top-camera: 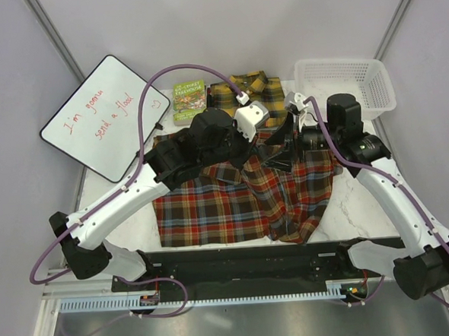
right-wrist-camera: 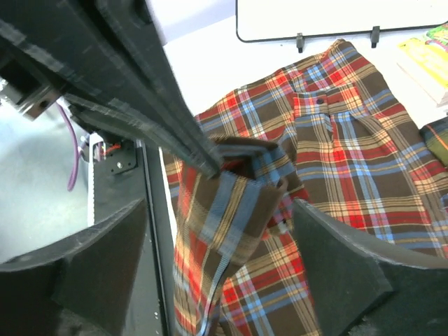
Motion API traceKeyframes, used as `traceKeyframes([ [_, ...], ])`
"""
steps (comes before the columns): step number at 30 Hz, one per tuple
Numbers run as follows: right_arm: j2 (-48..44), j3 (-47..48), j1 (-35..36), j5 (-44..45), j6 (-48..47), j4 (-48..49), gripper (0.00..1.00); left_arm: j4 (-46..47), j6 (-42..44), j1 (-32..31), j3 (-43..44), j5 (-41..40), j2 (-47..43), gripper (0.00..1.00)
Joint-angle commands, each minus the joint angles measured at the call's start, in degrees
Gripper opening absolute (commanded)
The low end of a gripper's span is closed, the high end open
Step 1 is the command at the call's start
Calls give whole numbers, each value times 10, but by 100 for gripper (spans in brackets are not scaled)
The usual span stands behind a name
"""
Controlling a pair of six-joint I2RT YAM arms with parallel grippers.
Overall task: Fold and stack the long sleeve shirts
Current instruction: Fold the shirt
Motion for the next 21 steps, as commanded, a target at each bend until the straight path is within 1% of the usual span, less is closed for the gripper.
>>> traceKeyframes([
  [1, 13, 19, 17, 13, 27, 47, 82, 23, -10, 2, 25, 18, -24, 2],
  [2, 14, 23, 19, 13, 27, 46, 69, 24, -9, 2, 25, 19, -27, 2],
  [4, 13, 27, 19, 17, 26, 45, 58, 27, -5, 2, 24, 14, -31, 2],
  [5, 12, 27, 20, 20, 25, 44, 50, 28, -5, 2, 24, 11, -33, 2],
  [7, 5, 28, 19, 30, 23, 44, 43, 31, -3, 2, 21, 10, -37, 2],
  [8, 3, 28, 19, 33, 23, 44, 29, 32, -2, 2, 21, 8, -40, 2],
  [10, 3, 32, 20, 39, 22, 40, 11, 34, 2, 2, 21, 6, -43, 2],
  [11, 1, 35, 20, 41, 19, 37, 0, 34, 5, 2, 21, -8, -45, 2],
  [16, 0, 65, 20, 15, 9, 24, 0, 50, 5, 3, 6, -20, -64, 2],
  [19, -4, 91, 20, 13, 2, 15, 0, 65, 5, 7, -19, -16, -89, 2],
  [21, -9, 108, 19, 16, 0, 12, 0, 77, 26, 8, -36, -16, -107, 2],
])
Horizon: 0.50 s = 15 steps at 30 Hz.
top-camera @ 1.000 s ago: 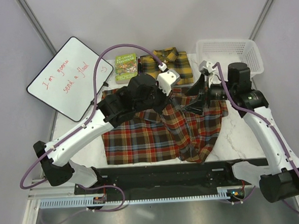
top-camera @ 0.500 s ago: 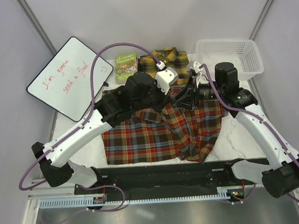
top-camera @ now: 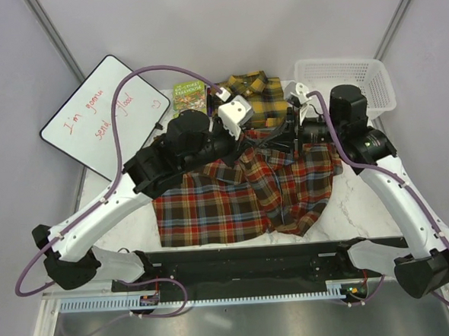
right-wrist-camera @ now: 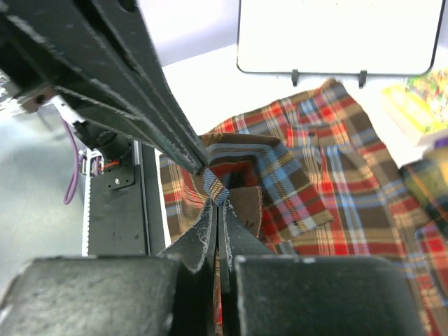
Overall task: Fold and stack the long sleeve shirts
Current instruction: Fold the shirt
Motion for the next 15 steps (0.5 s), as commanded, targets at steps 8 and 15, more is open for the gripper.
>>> traceKeyframes([
  [8, -12, 99, -2, 34, -42, -21, 14, 67, 64, 8, -51, 2, -97, 2],
  [15, 22, 137, -66, 117, -153, -223, 53, 49, 93, 50, -62, -122, -88, 2],
])
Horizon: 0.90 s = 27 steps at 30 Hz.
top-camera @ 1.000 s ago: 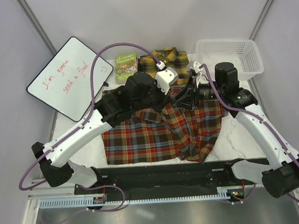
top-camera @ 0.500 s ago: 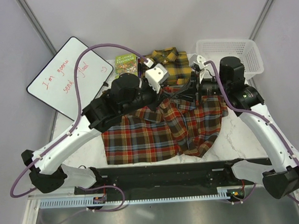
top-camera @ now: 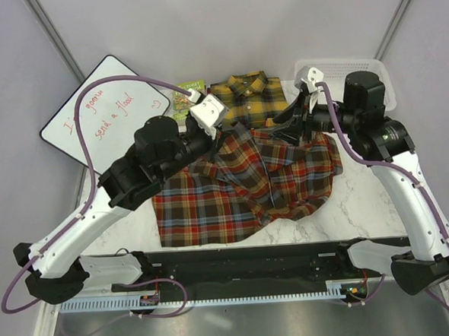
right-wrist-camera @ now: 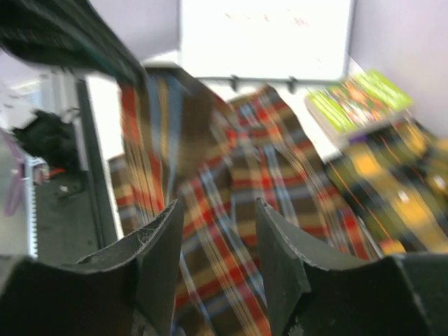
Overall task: Fold and stack the long sleeve shirts
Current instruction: Fold the shirt
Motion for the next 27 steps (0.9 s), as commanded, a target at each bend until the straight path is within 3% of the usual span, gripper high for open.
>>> traceKeyframes([
  [1, 12, 11, -60, 57, -121, -155, 52, -5, 32, 66, -19, -76, 9, 2],
  [8, 100, -23, -132, 139, -403, -398, 55, 36, 13, 160, -81, -59, 67, 2],
  [14, 49, -123, -152, 168, -525, -403, 43, 47, -39, 255, -84, -45, 134, 2],
  [20, -4, -199, -118, 180, -553, -332, 36, 25, -90, 305, -84, -11, 198, 2],
  [23, -12, -228, -57, 207, -502, -262, 35, 17, -106, 309, -95, 8, 210, 2],
  [27, -22, -279, 22, 277, -434, -169, 41, 13, -116, 312, -101, 21, 211, 2],
])
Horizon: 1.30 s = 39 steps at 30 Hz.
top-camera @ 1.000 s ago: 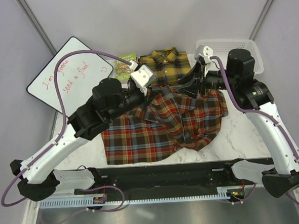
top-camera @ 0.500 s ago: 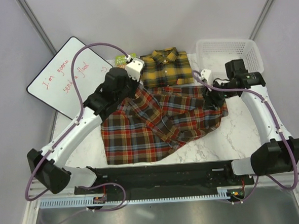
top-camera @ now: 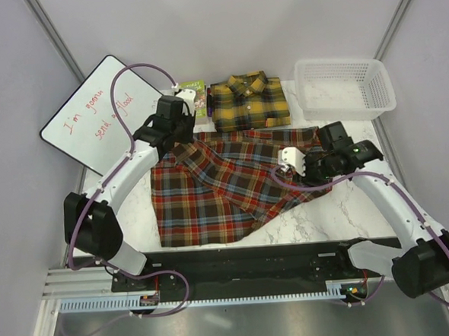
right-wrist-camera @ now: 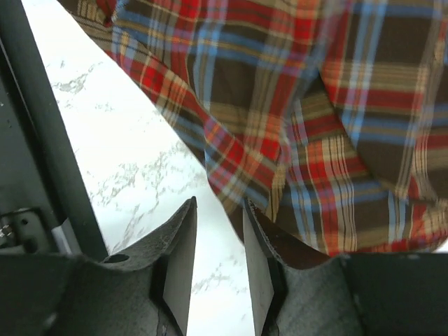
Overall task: Fold and stack the long sleeve shirts
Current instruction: Fold the shirt
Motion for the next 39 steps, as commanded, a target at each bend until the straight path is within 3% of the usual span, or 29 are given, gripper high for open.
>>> traceKeyframes([
  [1, -7, -49, 75, 71, 66, 132, 42, 5, -39, 2, -6, 28, -5, 2],
  [6, 50, -65, 106, 105, 111, 206, 46, 3, -41, 12, -11, 38, -13, 2],
  [9, 88, -41, 104, 89, 142, 210, 47, 6, -33, 21, -13, 86, -40, 2],
  [13, 110, 27, 26, -8, 194, 185, 52, 13, 20, 12, -21, 288, -105, 2],
  [14, 121, 68, 3, -64, 201, 167, 53, 4, 37, 4, -21, 315, -118, 2],
  [17, 149, 153, -66, -119, 224, 124, 53, -19, 93, -66, -20, 411, -172, 2],
  [18, 156, 171, -71, -130, 224, 113, 53, -42, 108, -127, -20, 423, -184, 2],
  [20, 175, 213, -75, -138, 216, 74, 53, -58, 130, -194, -13, 427, -203, 2],
  [21, 179, 221, -76, -142, 216, 65, 52, -63, 131, -257, -9, 430, -204, 2],
  [27, 158, 204, -77, -150, 174, 3, 51, -69, 169, -432, 89, 466, -173, 2],
  [31, 117, 165, -77, -123, 130, -22, 51, -70, 178, -481, 166, 488, -151, 2],
  [35, 103, 153, -77, -120, 101, -43, 52, -69, 170, -498, 180, 481, -134, 2],
  [39, 108, 176, -79, -121, 96, -63, 56, -46, 141, -498, 150, 383, -127, 2],
])
